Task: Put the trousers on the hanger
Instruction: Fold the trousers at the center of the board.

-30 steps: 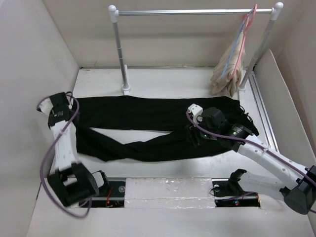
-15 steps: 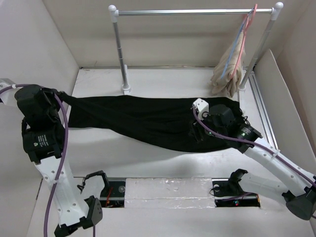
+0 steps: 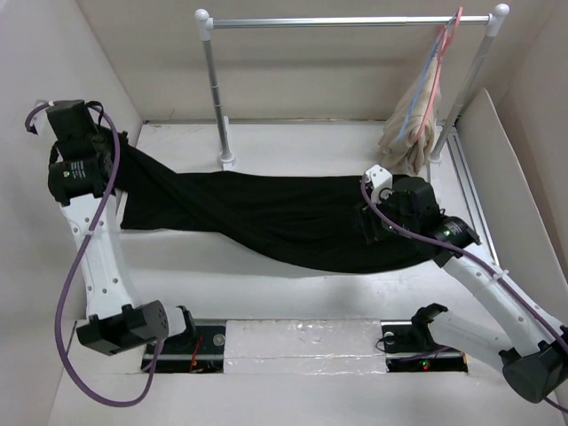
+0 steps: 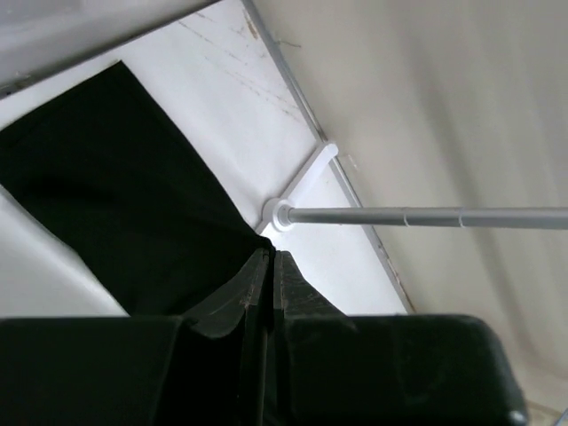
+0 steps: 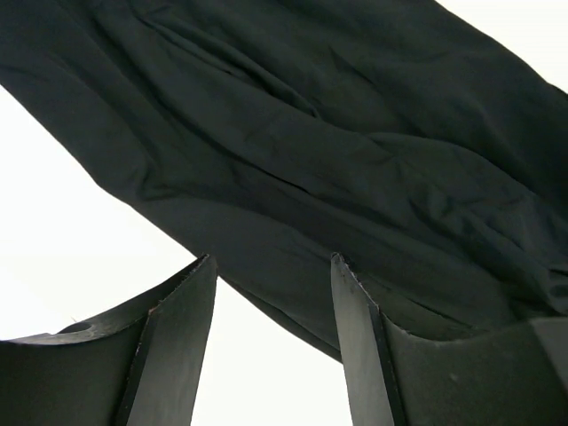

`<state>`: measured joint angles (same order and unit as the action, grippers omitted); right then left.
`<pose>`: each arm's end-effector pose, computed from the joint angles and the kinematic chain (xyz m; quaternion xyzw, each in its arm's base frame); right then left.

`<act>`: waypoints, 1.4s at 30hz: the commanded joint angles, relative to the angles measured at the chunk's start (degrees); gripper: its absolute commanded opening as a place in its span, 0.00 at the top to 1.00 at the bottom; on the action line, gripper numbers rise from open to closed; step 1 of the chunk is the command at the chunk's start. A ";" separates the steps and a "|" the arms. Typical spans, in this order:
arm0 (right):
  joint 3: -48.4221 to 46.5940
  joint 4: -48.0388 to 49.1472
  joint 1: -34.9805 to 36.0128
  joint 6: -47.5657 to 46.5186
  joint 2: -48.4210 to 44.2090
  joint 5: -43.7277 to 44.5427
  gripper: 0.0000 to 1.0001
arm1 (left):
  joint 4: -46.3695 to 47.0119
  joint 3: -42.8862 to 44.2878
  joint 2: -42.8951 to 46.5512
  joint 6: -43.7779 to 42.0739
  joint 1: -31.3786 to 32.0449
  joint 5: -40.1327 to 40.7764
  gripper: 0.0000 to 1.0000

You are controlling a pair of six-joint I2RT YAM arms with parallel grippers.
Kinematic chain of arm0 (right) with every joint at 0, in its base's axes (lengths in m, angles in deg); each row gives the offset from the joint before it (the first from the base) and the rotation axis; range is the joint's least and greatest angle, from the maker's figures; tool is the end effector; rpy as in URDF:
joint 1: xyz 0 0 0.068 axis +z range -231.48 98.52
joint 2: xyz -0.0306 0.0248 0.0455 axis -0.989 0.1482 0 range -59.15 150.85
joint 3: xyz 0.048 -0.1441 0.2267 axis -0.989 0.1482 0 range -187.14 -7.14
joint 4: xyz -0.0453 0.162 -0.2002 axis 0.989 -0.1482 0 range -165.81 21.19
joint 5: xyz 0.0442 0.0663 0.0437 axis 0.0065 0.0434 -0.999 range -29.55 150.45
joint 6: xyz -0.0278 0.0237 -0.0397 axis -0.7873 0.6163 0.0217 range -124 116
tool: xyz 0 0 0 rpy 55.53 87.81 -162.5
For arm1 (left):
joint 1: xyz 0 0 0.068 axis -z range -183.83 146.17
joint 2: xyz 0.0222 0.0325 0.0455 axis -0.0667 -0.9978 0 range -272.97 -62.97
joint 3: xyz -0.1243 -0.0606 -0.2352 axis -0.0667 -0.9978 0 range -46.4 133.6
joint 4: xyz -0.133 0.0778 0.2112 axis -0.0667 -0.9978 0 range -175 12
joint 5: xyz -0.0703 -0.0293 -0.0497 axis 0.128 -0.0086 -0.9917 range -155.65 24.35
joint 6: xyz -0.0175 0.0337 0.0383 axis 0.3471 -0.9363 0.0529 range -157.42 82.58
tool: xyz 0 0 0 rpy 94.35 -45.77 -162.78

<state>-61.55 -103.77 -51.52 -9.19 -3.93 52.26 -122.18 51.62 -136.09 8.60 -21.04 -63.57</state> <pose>0.1740 0.1062 0.3231 -0.2991 0.8366 0.1595 0.4304 0.2324 0.0734 0.4876 -0.4365 0.6888 -0.1295 0.5641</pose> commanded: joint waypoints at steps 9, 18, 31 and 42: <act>7.92 -2.82 -19.57 9.49 -4.60 -4.91 1.00 | 8.05 -25.32 18.95 1.35 0.95 10.75 1.00; 11.08 -3.20 -38.46 15.73 2.25 -3.31 0.45 | 10.87 -11.64 19.24 -1.45 2.62 8.90 1.00; 18.89 8.66 -66.34 20.74 11.31 -5.27 0.38 | 13.86 -14.70 18.46 -7.96 4.20 1.61 1.00; 19.96 16.58 -64.32 21.80 19.57 -6.85 0.43 | 15.62 -16.10 16.61 -7.96 4.20 -1.39 1.00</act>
<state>-41.20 -91.72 -116.26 11.44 14.08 44.85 -110.36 35.62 -121.01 1.56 -17.02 -64.14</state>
